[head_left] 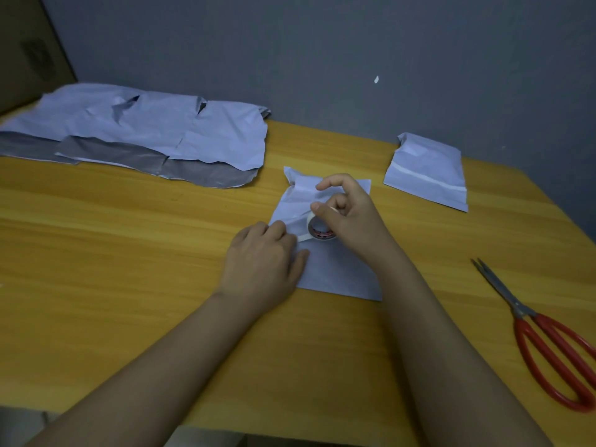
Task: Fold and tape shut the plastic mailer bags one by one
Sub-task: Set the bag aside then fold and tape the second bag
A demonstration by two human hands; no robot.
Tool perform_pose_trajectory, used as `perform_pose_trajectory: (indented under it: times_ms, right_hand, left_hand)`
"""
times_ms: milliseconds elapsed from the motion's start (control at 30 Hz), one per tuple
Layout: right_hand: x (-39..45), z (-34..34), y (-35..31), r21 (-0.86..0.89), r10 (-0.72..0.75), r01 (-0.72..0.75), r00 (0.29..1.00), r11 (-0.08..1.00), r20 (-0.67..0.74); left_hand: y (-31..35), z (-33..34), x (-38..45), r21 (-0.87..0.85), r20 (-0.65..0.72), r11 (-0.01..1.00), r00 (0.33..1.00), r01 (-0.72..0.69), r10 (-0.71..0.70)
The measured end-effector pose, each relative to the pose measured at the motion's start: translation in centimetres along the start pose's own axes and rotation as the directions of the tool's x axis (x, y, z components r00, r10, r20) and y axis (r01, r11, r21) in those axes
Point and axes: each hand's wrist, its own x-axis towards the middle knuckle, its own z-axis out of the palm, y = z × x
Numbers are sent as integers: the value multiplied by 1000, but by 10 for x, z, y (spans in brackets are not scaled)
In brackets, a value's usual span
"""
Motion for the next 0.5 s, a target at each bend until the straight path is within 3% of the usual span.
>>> perform_pose_trajectory:
  times_ms: [500]
  right_hand:
    - [-8,0,9,-59,-76,75,997,995,-23]
  left_hand:
    - [0,-6,2,24,58,999,998,24,-25]
